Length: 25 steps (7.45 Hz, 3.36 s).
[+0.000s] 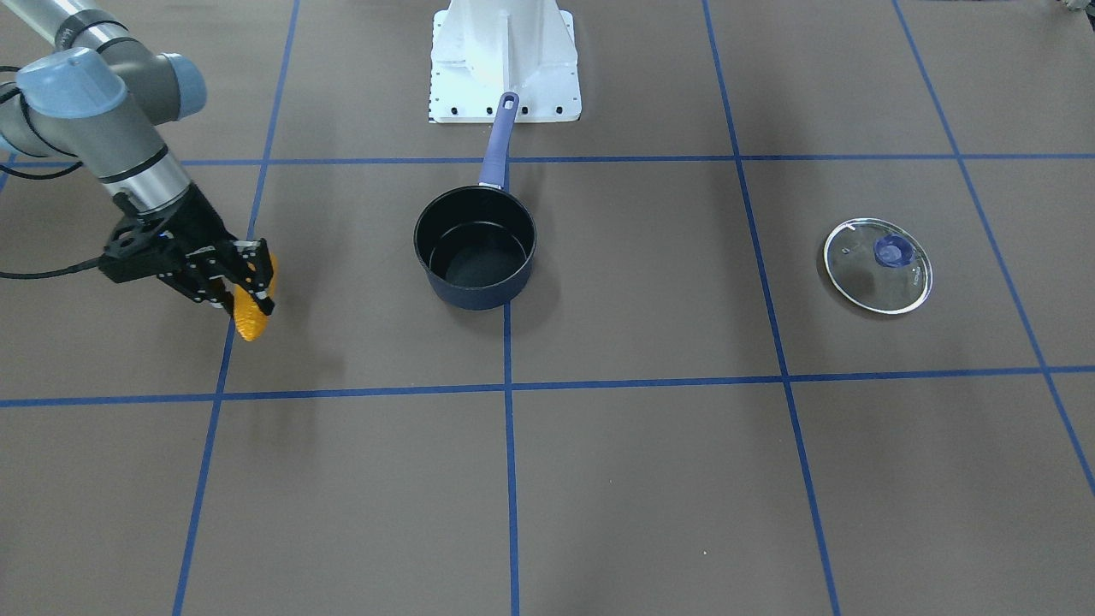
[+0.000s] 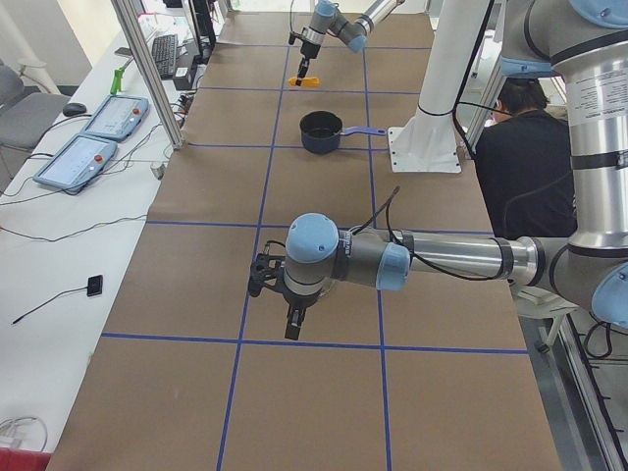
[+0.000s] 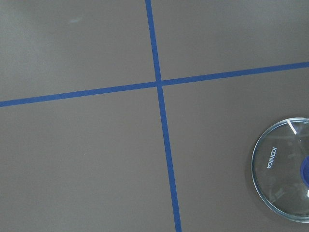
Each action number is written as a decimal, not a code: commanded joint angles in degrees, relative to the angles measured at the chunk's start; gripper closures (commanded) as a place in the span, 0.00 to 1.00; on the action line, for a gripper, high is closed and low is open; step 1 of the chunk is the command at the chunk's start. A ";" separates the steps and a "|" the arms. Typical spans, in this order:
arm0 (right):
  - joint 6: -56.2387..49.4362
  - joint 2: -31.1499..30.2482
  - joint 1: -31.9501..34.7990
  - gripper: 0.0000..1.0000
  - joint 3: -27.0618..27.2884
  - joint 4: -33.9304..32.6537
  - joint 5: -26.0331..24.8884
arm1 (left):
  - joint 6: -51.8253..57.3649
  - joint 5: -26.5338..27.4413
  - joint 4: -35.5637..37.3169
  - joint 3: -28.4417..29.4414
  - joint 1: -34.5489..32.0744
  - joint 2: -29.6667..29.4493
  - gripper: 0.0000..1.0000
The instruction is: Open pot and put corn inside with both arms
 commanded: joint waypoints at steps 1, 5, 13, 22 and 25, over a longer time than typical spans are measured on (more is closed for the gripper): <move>10.64 12.20 -7.96 1.00 -0.16 -3.41 -7.29 | -0.10 -0.01 0.00 -0.03 0.00 0.07 0.01; 12.97 17.53 -17.14 0.89 -0.33 -6.69 -16.91 | -0.10 -0.01 -0.01 0.06 0.09 0.07 0.01; -6.19 16.31 0.38 0.00 2.04 -30.80 -0.44 | -0.10 -0.01 0.26 0.68 0.09 0.07 0.01; -83.95 -16.03 54.09 0.00 -3.32 -38.31 29.41 | 0.34 0.08 6.07 0.85 0.88 0.68 0.01; -84.33 -20.88 56.68 0.00 -3.67 -38.41 25.39 | 0.08 -0.09 6.24 1.73 0.79 0.95 0.01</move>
